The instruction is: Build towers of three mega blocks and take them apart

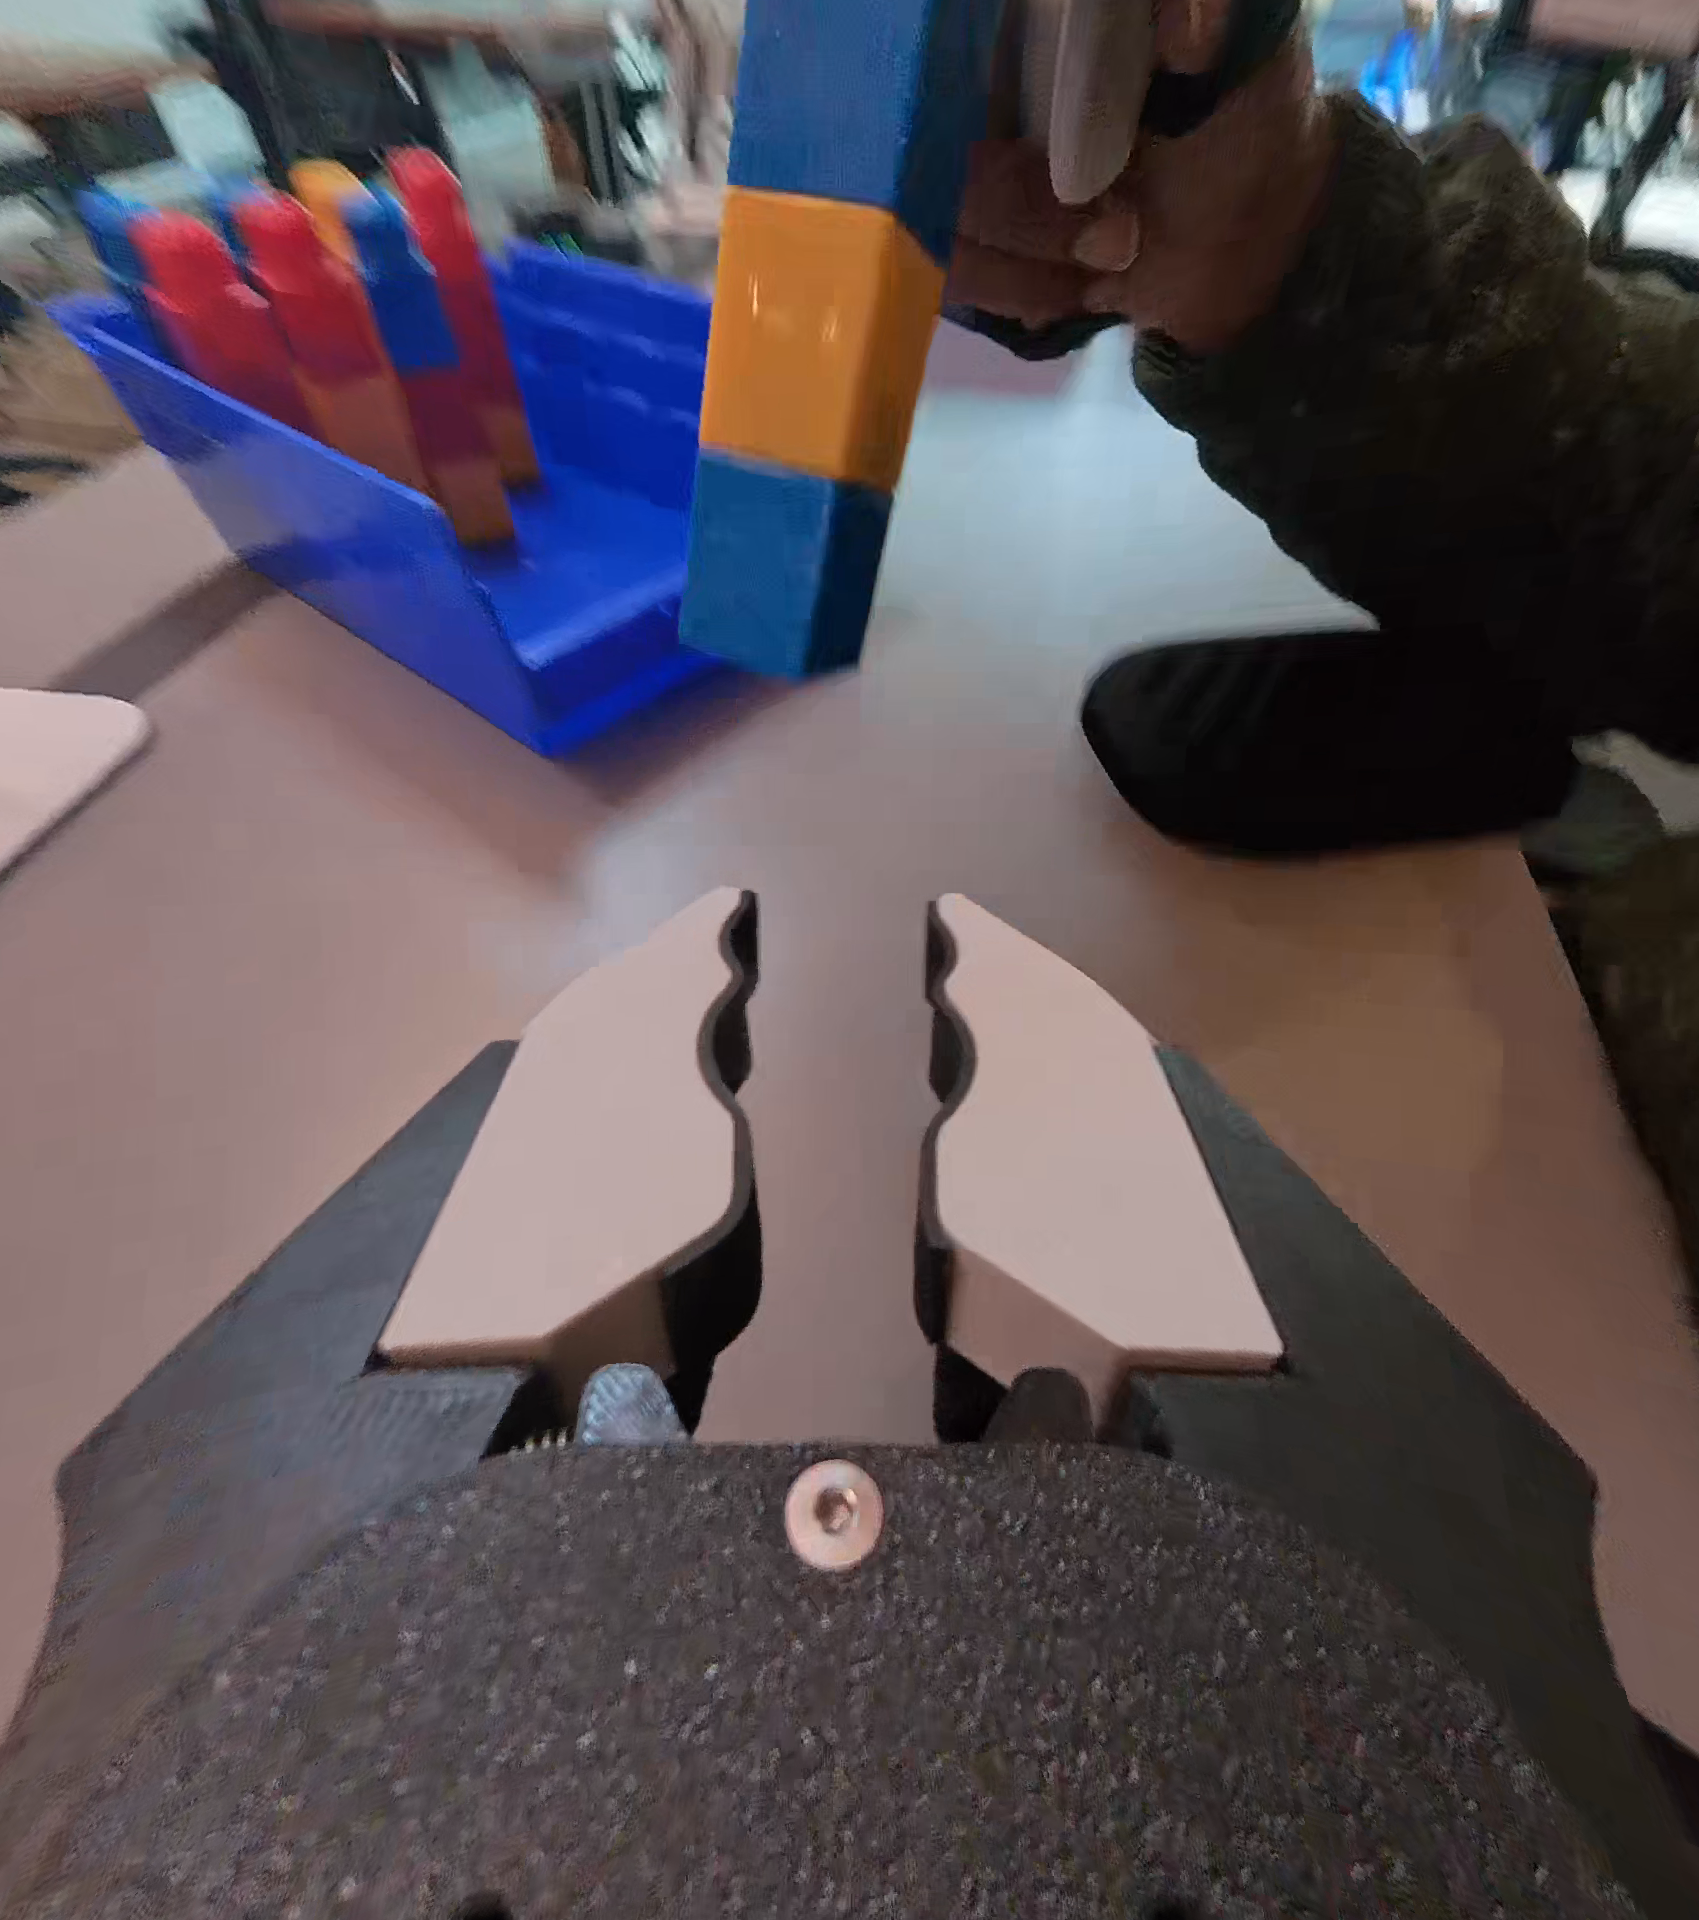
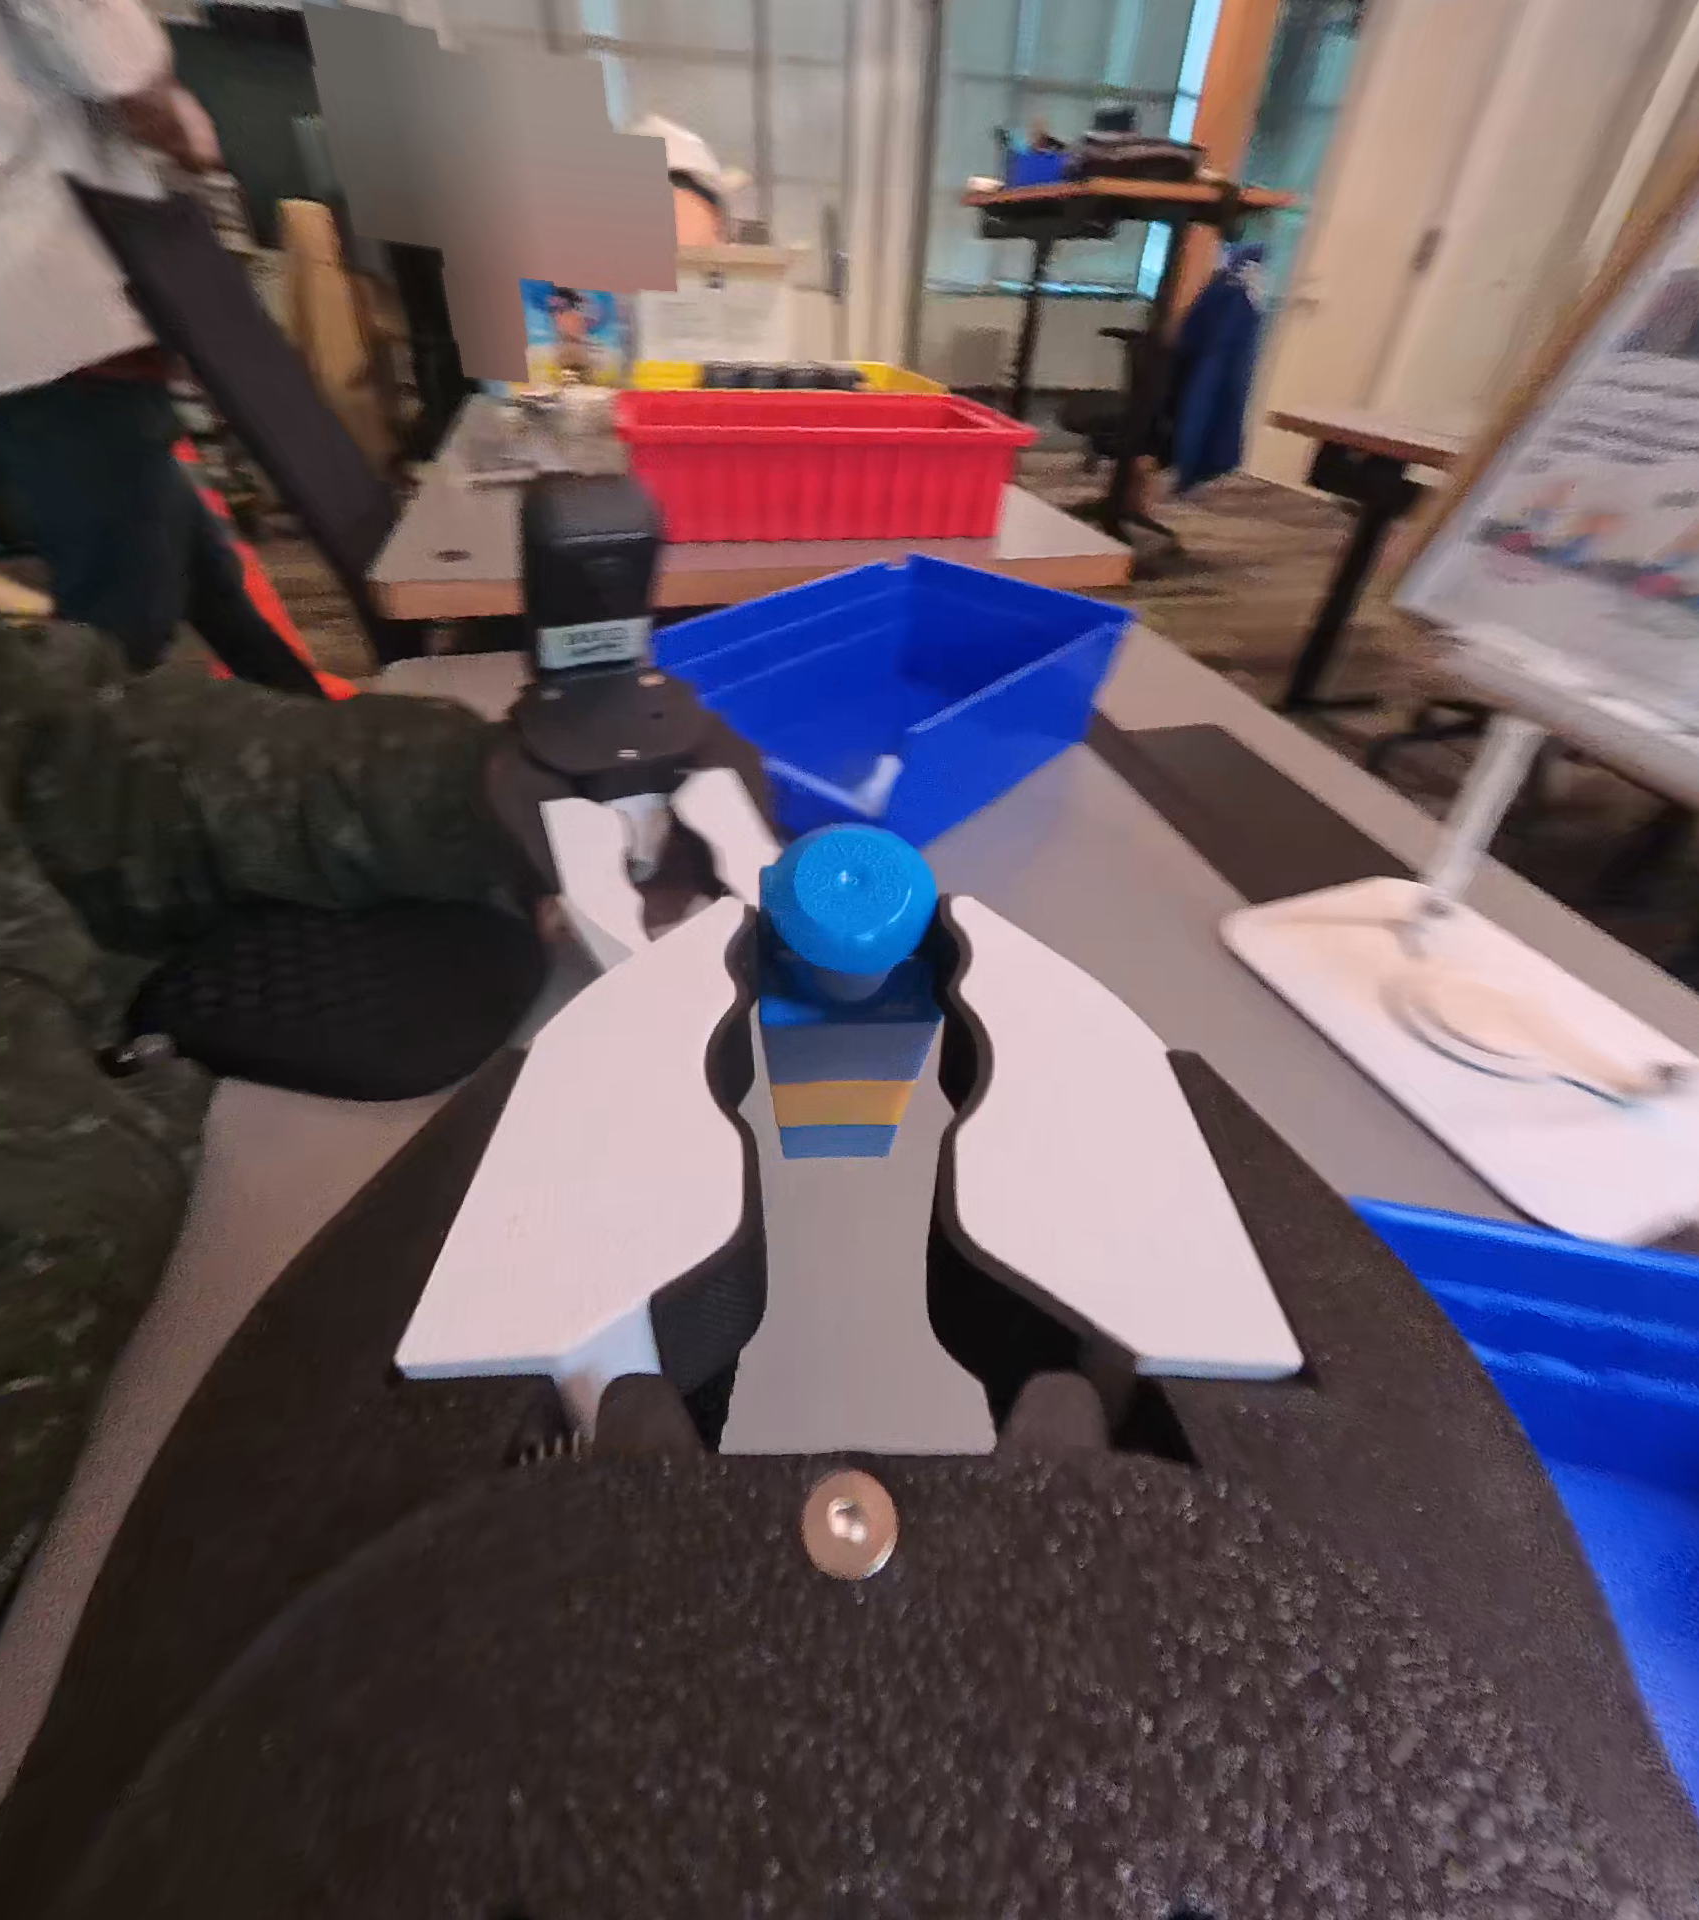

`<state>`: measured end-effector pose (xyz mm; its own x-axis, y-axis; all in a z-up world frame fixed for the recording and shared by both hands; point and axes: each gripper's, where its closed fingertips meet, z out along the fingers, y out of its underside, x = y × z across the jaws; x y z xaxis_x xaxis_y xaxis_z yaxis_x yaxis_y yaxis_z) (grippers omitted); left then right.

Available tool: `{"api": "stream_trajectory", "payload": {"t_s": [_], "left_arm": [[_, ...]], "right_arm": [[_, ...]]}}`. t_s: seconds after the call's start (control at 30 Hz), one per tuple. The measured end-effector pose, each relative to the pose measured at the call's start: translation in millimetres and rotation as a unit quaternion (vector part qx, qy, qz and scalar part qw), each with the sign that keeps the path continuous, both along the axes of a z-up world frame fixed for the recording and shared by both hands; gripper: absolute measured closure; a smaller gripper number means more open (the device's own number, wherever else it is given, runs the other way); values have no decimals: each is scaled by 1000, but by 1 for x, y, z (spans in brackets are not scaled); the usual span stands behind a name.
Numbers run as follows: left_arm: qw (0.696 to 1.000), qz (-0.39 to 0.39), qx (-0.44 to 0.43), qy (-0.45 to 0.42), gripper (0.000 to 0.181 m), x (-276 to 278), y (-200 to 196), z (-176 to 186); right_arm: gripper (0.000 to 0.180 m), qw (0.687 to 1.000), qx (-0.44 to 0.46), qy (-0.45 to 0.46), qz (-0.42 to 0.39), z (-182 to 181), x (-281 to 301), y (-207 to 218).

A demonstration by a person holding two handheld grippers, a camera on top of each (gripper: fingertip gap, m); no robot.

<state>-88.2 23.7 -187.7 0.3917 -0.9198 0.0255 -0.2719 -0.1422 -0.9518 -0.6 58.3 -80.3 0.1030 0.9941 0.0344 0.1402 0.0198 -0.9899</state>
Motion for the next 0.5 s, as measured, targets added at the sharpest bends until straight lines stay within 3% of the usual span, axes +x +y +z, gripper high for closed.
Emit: {"api": "stream_trajectory", "payload": {"t_s": [0.1, 0.2, 0.33, 0.5], "left_arm": [[995, 69, 36, -63, 179, -15, 19, 15], [986, 126, 64, -86, 181, -28, 32, 24], [974, 181, 94, -94, 181, -41, 43, 29], [966, 210, 110, -99, 181, -50, 48, 29]], "right_arm": [[147, 992, 24, -57, -109, 24, 47, 69], [147, 971, 27, -116, -207, 25, 97, 145], [147, 941, -27, -184, -283, -12, 155, 222], [147, 913, -64, -210, -344, -61, 192, 272]]}}
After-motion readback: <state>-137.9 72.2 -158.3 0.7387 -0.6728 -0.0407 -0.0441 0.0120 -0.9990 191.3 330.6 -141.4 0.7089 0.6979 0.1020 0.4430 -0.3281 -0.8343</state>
